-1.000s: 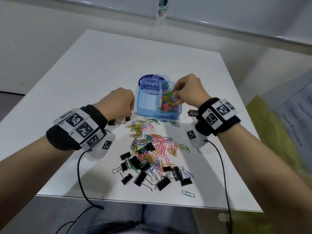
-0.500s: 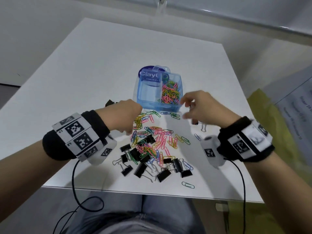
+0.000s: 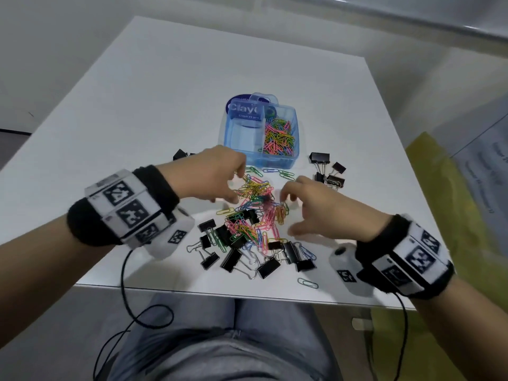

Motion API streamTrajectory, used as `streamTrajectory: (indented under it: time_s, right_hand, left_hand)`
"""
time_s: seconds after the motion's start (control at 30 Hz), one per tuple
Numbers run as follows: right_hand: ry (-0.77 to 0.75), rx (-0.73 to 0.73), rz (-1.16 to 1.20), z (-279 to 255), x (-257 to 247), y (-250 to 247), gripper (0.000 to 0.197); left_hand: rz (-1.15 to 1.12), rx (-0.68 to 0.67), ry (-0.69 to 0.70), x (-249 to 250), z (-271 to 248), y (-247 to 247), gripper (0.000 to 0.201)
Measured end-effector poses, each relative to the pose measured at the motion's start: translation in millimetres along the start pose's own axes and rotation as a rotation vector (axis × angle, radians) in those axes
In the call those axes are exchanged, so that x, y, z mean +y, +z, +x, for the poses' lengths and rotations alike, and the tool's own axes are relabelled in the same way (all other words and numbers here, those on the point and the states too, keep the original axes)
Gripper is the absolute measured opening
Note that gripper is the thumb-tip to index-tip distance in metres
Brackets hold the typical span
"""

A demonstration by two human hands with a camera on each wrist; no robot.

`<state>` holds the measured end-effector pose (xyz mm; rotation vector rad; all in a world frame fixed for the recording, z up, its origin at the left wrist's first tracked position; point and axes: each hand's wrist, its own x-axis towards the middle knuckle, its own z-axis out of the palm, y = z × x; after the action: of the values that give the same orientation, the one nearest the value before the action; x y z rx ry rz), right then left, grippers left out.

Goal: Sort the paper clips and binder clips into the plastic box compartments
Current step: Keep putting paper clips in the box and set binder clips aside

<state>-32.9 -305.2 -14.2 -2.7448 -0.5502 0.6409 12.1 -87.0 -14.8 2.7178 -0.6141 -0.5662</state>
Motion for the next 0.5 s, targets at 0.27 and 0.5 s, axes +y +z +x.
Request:
streamTrajectory:
  time_s: [0.27,0.5]
  right_hand:
    - [0.123,-0.217,-0.176,-40.0,-18.7,31.8,0.076]
    - [0.058,-0.075,-0.078,-4.1,-14.0,26.0,0.054]
  left_hand:
    - [0.247,-0.363,-0.093,6.3,-49.2,29.5,0.091]
    - [0.195,-0.208,-0.023,13.7,-22.1,34.1,0.086]
